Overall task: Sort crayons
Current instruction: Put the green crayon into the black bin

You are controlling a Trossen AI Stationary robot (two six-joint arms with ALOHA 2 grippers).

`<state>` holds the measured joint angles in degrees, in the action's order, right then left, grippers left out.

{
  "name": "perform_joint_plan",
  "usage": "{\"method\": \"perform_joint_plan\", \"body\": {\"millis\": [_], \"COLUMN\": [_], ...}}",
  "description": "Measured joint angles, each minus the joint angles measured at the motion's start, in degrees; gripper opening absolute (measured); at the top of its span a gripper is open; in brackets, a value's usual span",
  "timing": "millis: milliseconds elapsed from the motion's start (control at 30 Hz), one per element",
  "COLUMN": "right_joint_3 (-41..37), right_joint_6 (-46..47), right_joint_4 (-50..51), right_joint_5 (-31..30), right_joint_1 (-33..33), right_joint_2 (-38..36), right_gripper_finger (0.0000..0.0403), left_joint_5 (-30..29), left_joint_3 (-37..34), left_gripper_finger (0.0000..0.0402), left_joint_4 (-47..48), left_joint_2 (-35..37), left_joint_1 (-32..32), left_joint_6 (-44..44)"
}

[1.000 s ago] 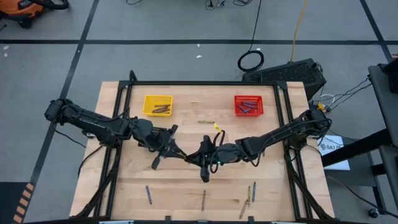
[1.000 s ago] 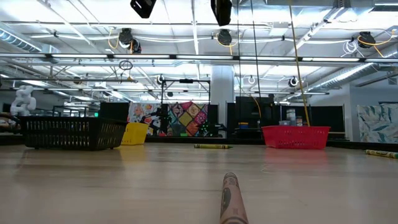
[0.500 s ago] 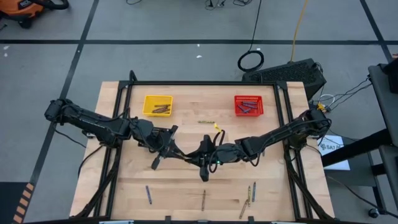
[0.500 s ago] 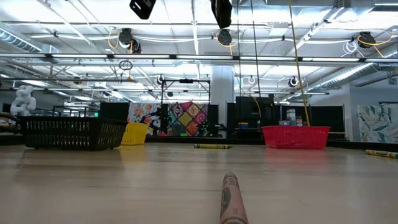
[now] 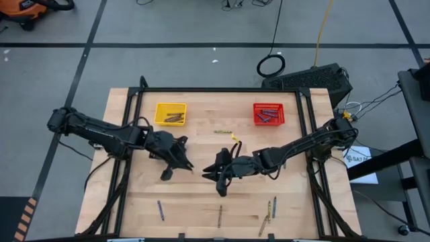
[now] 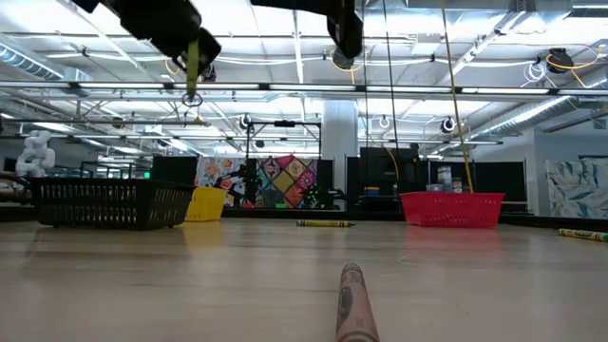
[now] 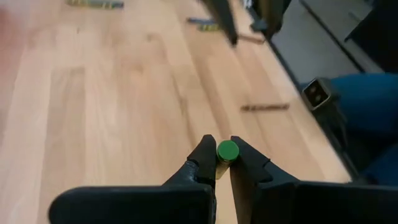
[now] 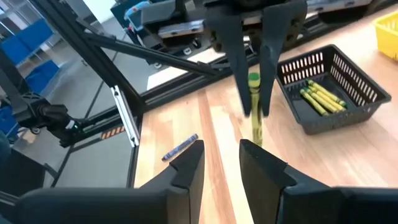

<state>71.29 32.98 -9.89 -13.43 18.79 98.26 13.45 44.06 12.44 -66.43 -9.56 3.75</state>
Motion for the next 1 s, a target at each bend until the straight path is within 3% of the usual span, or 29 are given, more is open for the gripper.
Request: {"method": "perform_joint_plan", "body": {"millis": [167, 500, 1000], "right_joint_3": [0.0, 0.0, 0.0], "right_joint_6": [0.84, 0.84, 0.88], "right_joint_4": [2.11, 2.65, 4.67], "right_joint_5": [0.02, 0.13, 0.2], "right_joint_1": [0.04, 0.04, 0.07], "right_joint_2": [0.0, 0.0, 0.0], "right_gripper_finger": [0.0088, 0.0089, 0.0089], "left_joint_5": [-0.28, -9.58, -11.07], "left_joint_3": [1.82, 3.16, -0.39], "left_gripper_finger": [0.0015, 0.0015, 0.0015], "left_joint_4": [11.2, 33.47, 38.33], "left_joint_2": [2.17, 4.65, 4.23], "left_joint_1": [1.68, 5.41, 9.46], "left_joint_6": [-0.11, -1.21, -5.99]}}
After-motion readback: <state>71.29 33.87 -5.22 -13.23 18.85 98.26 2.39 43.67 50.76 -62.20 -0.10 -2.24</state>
